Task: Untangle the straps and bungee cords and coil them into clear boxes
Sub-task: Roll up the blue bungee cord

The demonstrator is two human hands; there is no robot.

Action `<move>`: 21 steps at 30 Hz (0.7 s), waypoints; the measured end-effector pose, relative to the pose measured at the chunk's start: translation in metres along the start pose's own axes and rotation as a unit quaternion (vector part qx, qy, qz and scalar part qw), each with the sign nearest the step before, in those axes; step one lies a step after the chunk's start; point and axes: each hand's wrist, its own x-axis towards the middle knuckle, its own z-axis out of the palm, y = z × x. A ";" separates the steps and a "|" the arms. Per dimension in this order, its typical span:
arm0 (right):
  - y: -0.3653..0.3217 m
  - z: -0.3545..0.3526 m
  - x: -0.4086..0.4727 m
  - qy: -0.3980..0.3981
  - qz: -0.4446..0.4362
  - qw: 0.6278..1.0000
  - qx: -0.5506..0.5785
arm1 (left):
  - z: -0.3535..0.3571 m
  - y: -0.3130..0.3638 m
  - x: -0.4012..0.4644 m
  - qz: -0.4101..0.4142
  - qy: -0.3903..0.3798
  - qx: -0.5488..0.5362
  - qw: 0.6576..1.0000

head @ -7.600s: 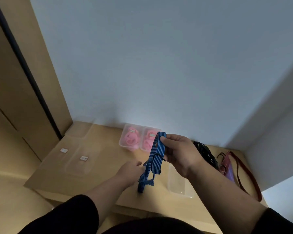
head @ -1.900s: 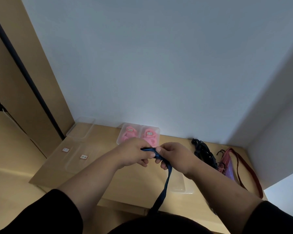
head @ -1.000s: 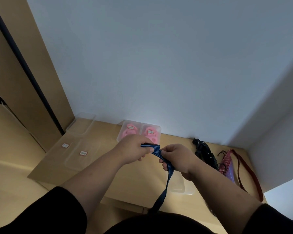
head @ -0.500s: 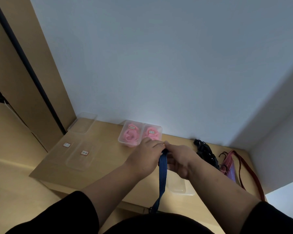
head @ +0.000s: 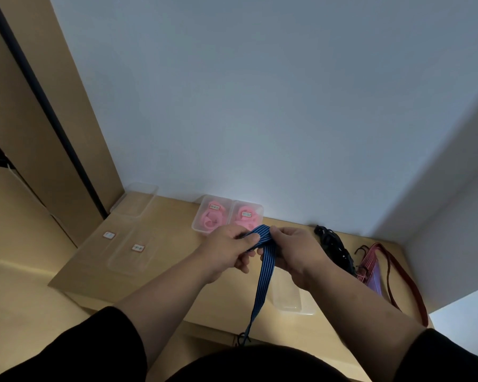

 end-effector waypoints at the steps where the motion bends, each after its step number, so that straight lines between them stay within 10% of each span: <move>1: 0.001 0.000 -0.001 -0.007 0.011 1.000 -0.002 | -0.003 0.002 0.001 0.018 0.001 0.035 0.999; 8: 0.003 0.005 -0.010 -0.068 0.092 0.991 0.062 | -0.012 0.012 0.001 0.170 0.048 0.362 0.915; 21: 0.007 0.010 -0.012 -0.061 0.184 0.977 0.093 | -0.022 0.002 -0.002 0.341 0.009 0.486 0.805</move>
